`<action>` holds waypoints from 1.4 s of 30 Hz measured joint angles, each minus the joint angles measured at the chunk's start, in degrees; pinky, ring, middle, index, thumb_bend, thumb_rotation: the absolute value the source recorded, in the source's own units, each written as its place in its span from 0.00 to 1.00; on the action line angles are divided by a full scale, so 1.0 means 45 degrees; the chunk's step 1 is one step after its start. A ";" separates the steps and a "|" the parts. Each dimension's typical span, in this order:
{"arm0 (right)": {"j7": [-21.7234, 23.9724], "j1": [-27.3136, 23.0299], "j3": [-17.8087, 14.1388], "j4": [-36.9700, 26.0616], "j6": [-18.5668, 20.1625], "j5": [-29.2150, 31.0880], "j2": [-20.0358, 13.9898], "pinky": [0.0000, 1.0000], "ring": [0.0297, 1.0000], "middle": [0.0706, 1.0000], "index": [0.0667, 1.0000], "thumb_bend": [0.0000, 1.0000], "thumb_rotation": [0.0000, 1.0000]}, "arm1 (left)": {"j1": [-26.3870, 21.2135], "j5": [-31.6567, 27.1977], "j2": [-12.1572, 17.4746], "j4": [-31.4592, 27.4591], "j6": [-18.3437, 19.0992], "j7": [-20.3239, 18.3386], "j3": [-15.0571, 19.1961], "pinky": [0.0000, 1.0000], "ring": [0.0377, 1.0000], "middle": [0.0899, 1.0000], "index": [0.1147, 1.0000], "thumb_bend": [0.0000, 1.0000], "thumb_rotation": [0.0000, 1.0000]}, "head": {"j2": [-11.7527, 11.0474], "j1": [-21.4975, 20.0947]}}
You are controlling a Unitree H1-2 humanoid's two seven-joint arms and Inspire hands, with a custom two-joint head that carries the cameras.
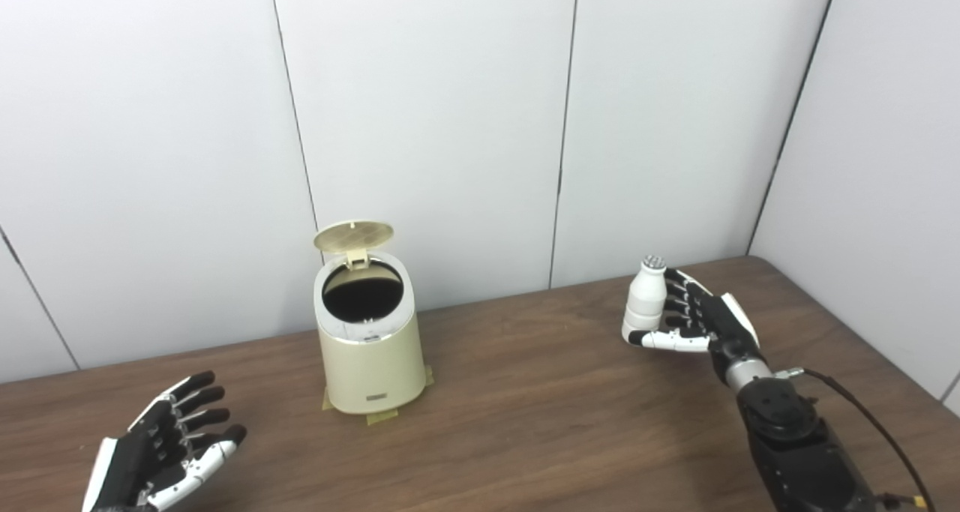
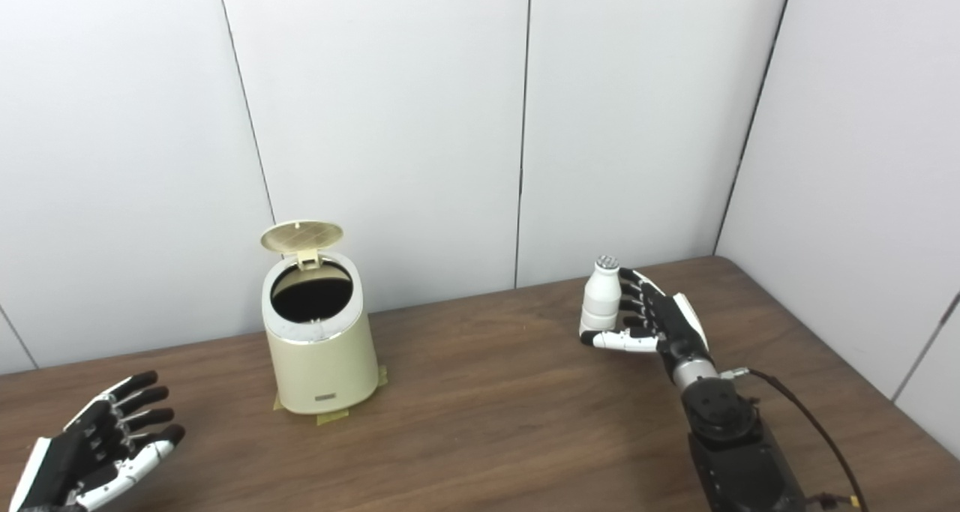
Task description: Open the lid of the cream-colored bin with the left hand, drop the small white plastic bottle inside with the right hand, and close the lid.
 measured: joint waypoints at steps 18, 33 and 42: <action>-0.0423 -0.0353 0.0352 0.0912 -0.0826 -0.0054 0.0228 0.54 0.66 0.77 0.79 0.81 0.01 | 0.0001 0.0045 0.0008 -0.0091 0.0154 -0.0047 -0.0035 0.59 0.67 0.73 0.77 0.58 0.00 | 0.0156 0.0137; -0.1632 -0.0853 0.0448 0.2226 -0.2337 -0.0647 0.0597 0.31 0.35 0.39 0.48 0.52 0.00 | -0.0002 0.0280 0.0018 -0.0092 0.0203 -0.0059 -0.0125 0.60 0.69 0.75 0.79 0.58 0.00 | 0.0234 0.0234; -0.2045 -0.0849 0.0478 0.2149 -0.2475 -0.0972 0.0602 0.33 0.36 0.40 0.48 0.52 0.00 | -0.0002 0.0334 0.0013 -0.0091 0.0202 -0.0071 -0.0172 0.57 0.67 0.73 0.77 0.59 0.00 | 0.0293 0.0352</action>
